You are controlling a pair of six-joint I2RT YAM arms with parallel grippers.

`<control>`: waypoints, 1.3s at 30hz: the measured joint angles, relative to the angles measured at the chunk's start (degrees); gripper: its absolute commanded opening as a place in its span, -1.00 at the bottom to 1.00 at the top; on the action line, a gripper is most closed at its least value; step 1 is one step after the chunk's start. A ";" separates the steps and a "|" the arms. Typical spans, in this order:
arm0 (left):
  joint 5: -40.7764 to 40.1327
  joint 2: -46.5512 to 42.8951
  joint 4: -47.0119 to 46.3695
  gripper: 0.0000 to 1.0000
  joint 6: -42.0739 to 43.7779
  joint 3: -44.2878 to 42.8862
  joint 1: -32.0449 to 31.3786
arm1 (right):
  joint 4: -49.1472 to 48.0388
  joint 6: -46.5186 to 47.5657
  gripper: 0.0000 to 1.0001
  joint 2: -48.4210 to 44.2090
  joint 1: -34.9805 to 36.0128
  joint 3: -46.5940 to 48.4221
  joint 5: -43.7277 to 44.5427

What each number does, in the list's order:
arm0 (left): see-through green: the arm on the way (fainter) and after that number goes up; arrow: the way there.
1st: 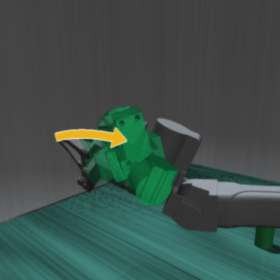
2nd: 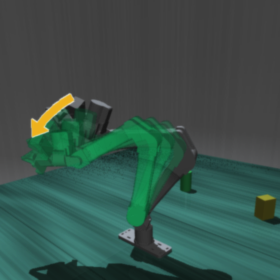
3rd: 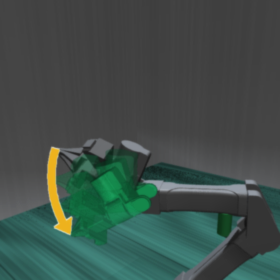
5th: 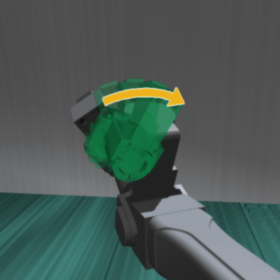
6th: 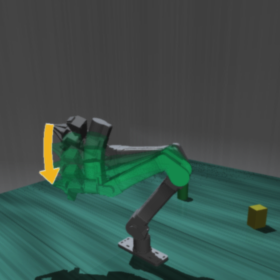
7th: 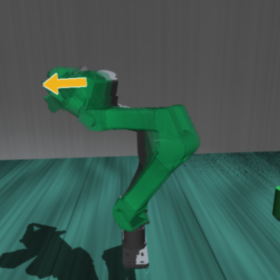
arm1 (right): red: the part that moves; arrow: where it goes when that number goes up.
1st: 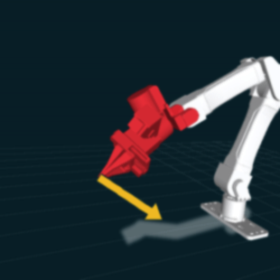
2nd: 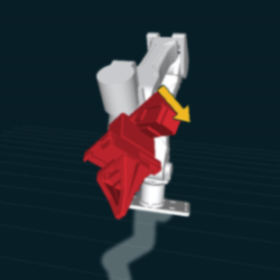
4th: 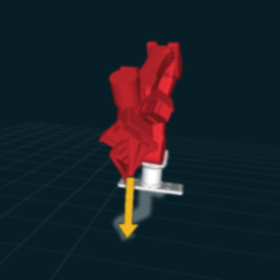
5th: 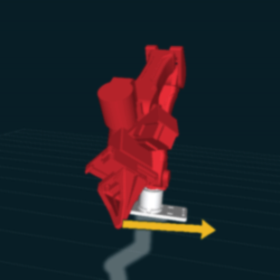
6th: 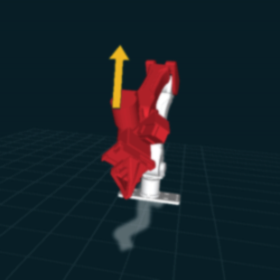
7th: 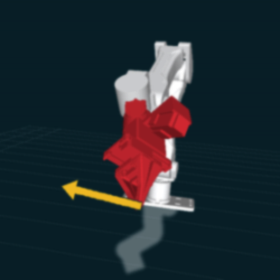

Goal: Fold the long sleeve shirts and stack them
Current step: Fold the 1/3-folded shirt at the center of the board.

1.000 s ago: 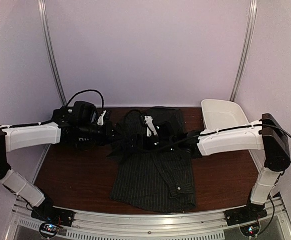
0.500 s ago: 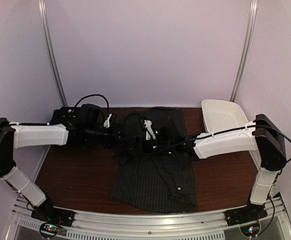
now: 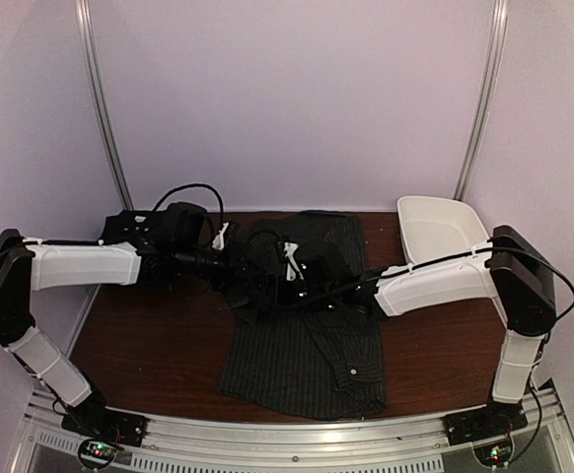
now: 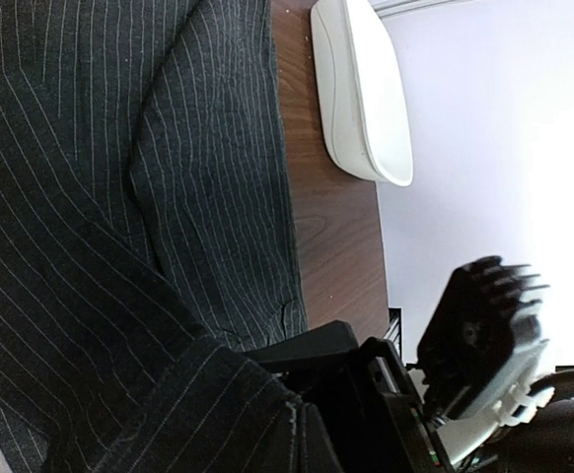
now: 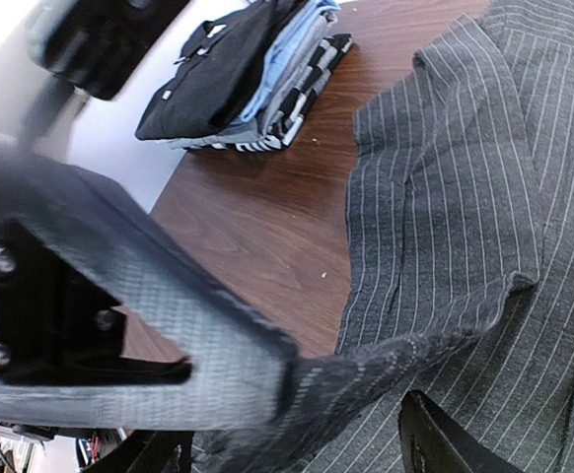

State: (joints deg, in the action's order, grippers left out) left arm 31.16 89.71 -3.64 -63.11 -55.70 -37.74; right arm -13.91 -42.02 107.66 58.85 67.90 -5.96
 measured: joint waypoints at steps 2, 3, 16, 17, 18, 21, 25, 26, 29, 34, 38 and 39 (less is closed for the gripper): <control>-0.02 0.00 -0.02 -1.00 -0.02 -0.22 -0.11 | 0.31 -0.24 0.07 0.42 0.00 0.00 0.61; -0.04 0.00 -0.02 -1.00 -0.02 -0.26 -0.13 | 0.50 -0.39 -0.06 0.48 0.00 -0.02 0.87; -4.59 -0.02 5.53 -0.30 4.66 -3.54 -0.13 | 1.73 0.66 -1.00 0.48 -0.48 0.02 3.02; -5.40 -0.15 6.43 -0.24 5.16 -3.87 -0.04 | 2.10 1.05 -1.00 0.48 -0.63 0.11 3.04; -5.97 -0.33 7.13 -0.20 5.66 -3.96 0.11 | 2.49 1.46 -1.00 0.48 -0.76 0.22 3.04; -8.28 -2.19 10.32 -0.15 7.26 -3.89 1.07 | 4.52 2.82 -1.00 0.46 -1.09 1.51 2.99; -10.64 -7.72 12.83 -0.13 9.27 -1.84 4.37 | 7.32 5.51 -1.00 0.46 -2.36 5.66 2.75; -11.06 -8.92 13.22 -0.13 9.75 -1.07 5.14 | 8.26 6.36 -1.00 0.46 -2.89 7.28 2.49; -12.55 -12.81 15.63 -0.13 11.39 2.29 7.30 | 10.86 10.27 -1.00 0.48 -4.85 13.55 1.57; -13.60 -15.87 18.82 -0.14 13.42 9.40 7.96 | 15.69 17.55 -1.00 2.75 -7.52 27.98 -0.24; -13.22 -17.16 20.85 -0.15 14.01 15.91 7.96 | 19.32 23.17 -1.00 7.69 -9.57 41.72 -3.10; -13.14 -17.51 21.22 -0.15 14.03 17.20 7.89 | 19.93 24.24 -1.00 8.85 -10.01 44.39 -3.80</control>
State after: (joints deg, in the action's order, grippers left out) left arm 18.02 72.20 17.58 -49.08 -38.50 -29.85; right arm 6.02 -17.78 116.51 48.84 112.29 -9.76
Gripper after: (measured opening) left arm 0.427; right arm 0.025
